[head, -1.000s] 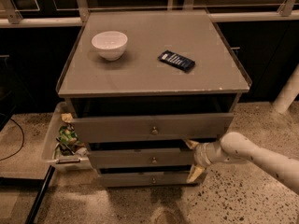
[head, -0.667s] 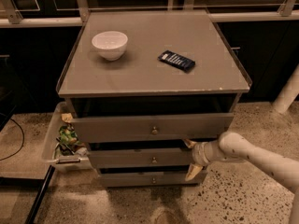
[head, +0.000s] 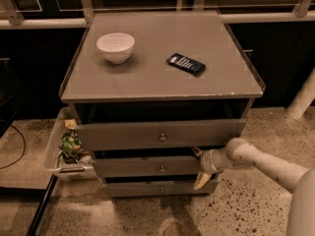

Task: Open middle drawer

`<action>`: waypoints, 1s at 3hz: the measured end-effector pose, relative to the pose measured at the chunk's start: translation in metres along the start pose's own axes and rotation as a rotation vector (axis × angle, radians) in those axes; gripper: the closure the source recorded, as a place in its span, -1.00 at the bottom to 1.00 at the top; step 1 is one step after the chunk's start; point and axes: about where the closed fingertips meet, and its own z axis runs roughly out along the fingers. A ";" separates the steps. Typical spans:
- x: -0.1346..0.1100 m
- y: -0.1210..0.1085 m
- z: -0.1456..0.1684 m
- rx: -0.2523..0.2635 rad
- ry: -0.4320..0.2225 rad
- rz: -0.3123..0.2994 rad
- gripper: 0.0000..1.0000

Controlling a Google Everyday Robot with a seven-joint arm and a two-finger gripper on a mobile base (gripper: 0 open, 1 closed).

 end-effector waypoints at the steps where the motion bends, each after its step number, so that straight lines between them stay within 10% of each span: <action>1: 0.000 0.000 0.000 0.000 0.000 0.000 -0.65; 3: -0.004 -0.004 -0.006 0.000 0.000 0.000 0.28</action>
Offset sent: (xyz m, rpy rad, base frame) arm 0.0000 0.0000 0.0001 0.0000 -0.0001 0.0001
